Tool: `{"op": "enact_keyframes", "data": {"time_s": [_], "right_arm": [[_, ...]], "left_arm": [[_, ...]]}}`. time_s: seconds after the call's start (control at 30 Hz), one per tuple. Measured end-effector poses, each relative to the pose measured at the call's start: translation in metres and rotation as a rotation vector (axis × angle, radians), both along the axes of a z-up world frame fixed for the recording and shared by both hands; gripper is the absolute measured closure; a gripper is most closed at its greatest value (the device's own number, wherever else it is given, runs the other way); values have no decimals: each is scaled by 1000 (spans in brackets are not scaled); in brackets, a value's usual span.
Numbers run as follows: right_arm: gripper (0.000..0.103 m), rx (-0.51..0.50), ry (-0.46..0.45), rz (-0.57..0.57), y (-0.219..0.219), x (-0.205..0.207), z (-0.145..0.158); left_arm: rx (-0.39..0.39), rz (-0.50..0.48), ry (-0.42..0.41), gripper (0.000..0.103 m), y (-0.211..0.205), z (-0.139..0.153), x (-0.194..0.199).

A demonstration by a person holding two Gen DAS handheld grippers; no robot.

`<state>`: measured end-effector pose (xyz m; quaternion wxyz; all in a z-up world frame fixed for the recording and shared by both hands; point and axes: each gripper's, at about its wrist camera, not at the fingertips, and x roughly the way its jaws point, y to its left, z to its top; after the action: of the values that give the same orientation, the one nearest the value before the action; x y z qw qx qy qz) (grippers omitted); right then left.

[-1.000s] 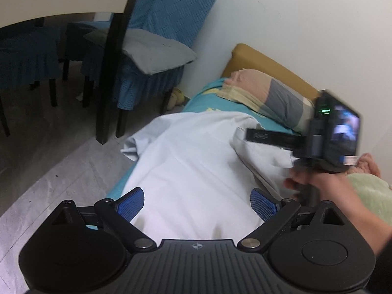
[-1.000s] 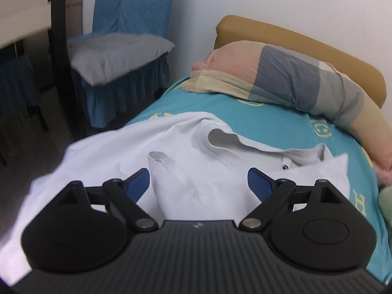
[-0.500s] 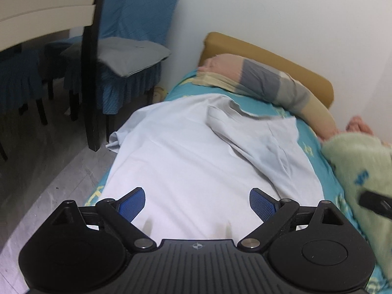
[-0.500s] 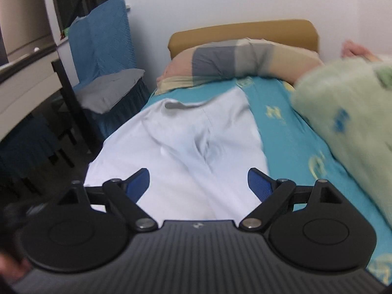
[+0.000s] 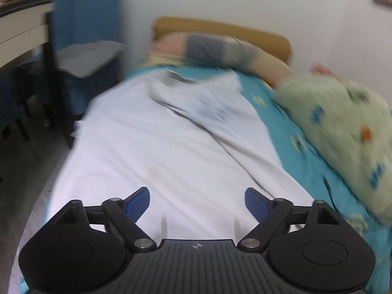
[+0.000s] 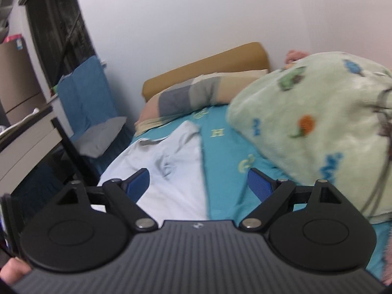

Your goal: Fold clothes

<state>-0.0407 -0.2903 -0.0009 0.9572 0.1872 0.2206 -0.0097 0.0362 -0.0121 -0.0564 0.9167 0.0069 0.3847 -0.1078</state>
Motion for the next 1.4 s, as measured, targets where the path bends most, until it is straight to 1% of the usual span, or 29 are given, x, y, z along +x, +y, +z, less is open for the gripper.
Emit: {"op": "enact_keyframes", "data": {"time_s": [0.1, 0.13, 0.17, 0.23, 0.37, 0.43, 0.53, 0.63, 0.7, 0.73, 0.77, 0.83, 0.93, 1.03, 1.13, 1.23, 1.27, 1.4], "right_arm": [[14, 33, 7, -67, -33, -9, -10], [15, 49, 9, -89, -44, -11, -13], [15, 72, 10, -111, -54, -11, -17], [15, 108, 7, -149, -72, -11, -23], [15, 132, 3, -218, -93, -14, -33], [15, 150, -2, -225, -100, -15, -36], [15, 162, -13, -240, -107, -16, -40], [15, 180, -10, -254, -114, -15, -45], [14, 189, 5, -261, -117, -13, -49], [14, 190, 14, -263, -118, -11, -52], [14, 189, 23, -265, -119, -10, -54], [14, 176, 35, -271, -118, -8, -57], [14, 145, 30, -285, -117, -8, -56], [14, 144, -5, -292, -117, -13, -52], [14, 153, -65, -283, -116, -21, -45], [15, 142, -95, -266, -110, -23, -39], [15, 139, -92, -256, -107, -21, -38], [15, 115, -73, -212, -95, -16, -35]], "left_arm": [[33, -99, 12, 20, -46, -5, -15], [31, -137, 23, 23, -62, -7, -20], [19, -171, 37, 27, -78, -10, -25], [-11, -238, 64, 30, -109, -15, -38], [-32, -414, 111, 39, -172, -30, -67], [-12, -499, 109, 40, -197, -40, -84], [40, -608, 104, 41, -229, -60, -105], [88, -690, 136, 45, -248, -82, -110], [122, -710, 131, 60, -252, -91, -110], [139, -717, 125, 77, -253, -95, -111], [148, -715, 118, 85, -253, -97, -110], [150, -695, 105, 93, -249, -97, -108], [120, -642, 73, 95, -231, -80, -103], [75, -593, 11, 95, -204, -45, -102], [23, -517, -17, 95, -161, -6, -103], [-7, -419, -17, 95, -108, 26, -107], [-13, -379, 14, 95, -94, 28, -109], [-32, -210, 187, 96, -43, 22, -113]]}}
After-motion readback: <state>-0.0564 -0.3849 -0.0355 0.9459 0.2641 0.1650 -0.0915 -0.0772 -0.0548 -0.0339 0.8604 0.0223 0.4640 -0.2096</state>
